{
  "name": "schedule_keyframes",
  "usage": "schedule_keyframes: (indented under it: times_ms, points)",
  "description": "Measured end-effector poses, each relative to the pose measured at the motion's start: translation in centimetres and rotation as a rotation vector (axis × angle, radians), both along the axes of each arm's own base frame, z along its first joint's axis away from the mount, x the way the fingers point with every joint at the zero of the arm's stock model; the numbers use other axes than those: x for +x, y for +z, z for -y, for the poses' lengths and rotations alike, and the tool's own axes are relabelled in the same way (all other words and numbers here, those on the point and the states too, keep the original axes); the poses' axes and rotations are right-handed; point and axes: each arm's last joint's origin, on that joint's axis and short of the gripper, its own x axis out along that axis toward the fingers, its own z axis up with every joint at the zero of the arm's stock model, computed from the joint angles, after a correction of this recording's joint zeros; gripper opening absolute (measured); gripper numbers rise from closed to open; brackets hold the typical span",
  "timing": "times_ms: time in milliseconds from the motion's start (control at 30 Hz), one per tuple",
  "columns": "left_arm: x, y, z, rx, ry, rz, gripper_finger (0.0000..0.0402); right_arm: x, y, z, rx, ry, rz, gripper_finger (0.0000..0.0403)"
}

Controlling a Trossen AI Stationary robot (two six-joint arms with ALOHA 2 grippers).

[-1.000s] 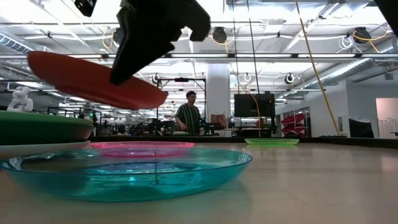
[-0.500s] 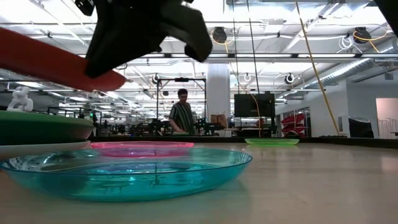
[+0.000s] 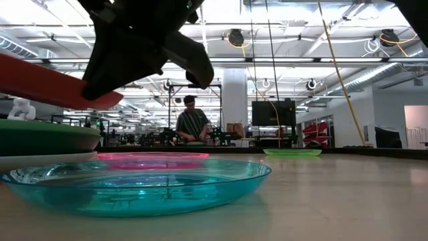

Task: Stack plastic plates
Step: Stack the dark orange plate on top of the dark blue plate

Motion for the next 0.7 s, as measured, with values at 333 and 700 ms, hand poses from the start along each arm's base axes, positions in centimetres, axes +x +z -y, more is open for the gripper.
schedule_keyframes:
  times_ms: [333,700]
  points:
    - [0.00,0.01,0.00,-0.001,0.000,0.001,0.0030,0.08,0.05,0.05,-0.004,0.003,0.009,0.0017]
    - [0.00,0.02,0.00,-0.003,0.000,0.002,0.0031,0.35,0.29,0.01,0.019,-0.016,0.043,0.0045]
